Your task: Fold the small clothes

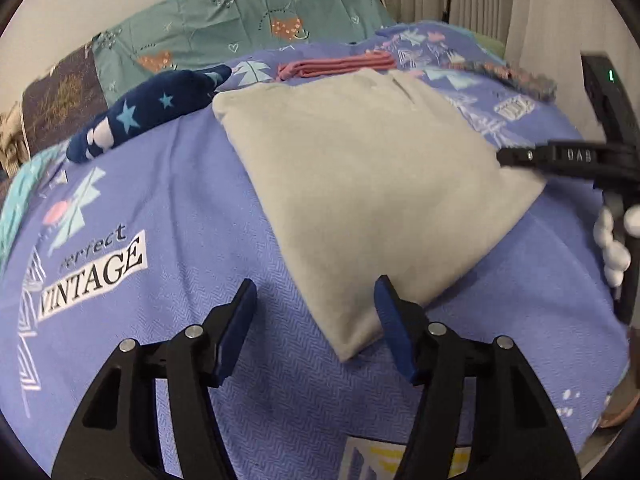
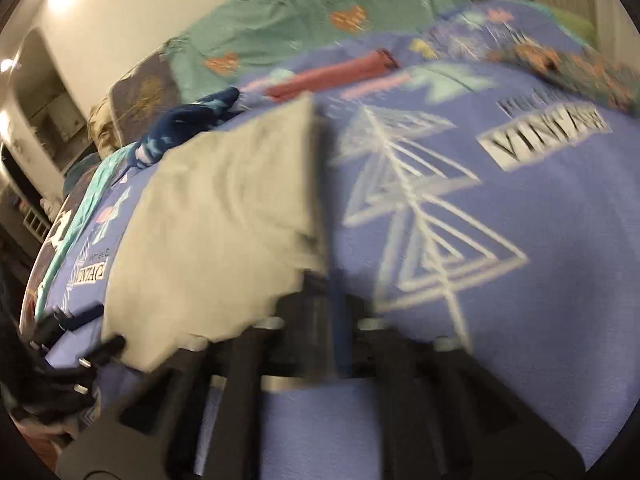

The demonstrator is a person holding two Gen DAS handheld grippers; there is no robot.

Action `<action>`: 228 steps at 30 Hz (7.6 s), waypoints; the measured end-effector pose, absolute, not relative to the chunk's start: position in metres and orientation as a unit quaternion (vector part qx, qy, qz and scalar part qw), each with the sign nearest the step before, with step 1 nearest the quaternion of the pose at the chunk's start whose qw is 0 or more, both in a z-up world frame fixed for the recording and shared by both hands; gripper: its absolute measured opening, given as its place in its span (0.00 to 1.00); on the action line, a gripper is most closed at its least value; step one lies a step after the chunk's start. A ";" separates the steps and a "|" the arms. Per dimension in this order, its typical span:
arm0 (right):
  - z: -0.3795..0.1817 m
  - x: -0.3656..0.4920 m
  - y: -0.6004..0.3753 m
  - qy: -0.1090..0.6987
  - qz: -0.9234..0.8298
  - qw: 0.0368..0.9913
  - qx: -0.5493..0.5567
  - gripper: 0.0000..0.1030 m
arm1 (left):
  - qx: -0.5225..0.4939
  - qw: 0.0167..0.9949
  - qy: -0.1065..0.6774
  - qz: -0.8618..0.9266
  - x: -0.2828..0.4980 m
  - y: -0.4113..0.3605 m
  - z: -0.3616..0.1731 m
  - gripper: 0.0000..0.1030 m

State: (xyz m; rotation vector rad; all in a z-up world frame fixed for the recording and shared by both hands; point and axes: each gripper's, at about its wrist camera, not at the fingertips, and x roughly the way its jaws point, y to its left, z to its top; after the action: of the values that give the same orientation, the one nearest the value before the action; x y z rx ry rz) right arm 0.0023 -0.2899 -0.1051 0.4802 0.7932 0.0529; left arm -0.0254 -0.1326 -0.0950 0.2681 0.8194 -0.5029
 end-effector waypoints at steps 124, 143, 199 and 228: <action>-0.062 0.143 -0.265 0.370 0.154 0.913 0.084 0.17 | -0.013 0.872 0.394 -0.290 0.129 -0.151 -0.070 0.26; 0.042 0.025 -0.276 0.193 0.052 0.980 -0.006 0.15 | 0.035 0.909 0.253 -0.328 0.054 -0.178 0.043 0.22; 0.085 0.037 -0.634 0.159 -0.270 0.948 0.050 0.14 | 0.107 0.819 0.226 -0.517 0.151 -0.551 0.095 0.22; -0.043 0.126 -0.652 0.345 -0.346 0.873 0.000 0.71 | 0.237 0.854 0.306 -0.347 0.199 -0.595 -0.031 0.86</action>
State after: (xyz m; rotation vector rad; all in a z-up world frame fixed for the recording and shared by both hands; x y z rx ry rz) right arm 0.1263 -0.6515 -0.0433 0.0009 0.7203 -0.7220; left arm 0.1989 -0.5950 -0.0310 0.4991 0.6433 -0.7295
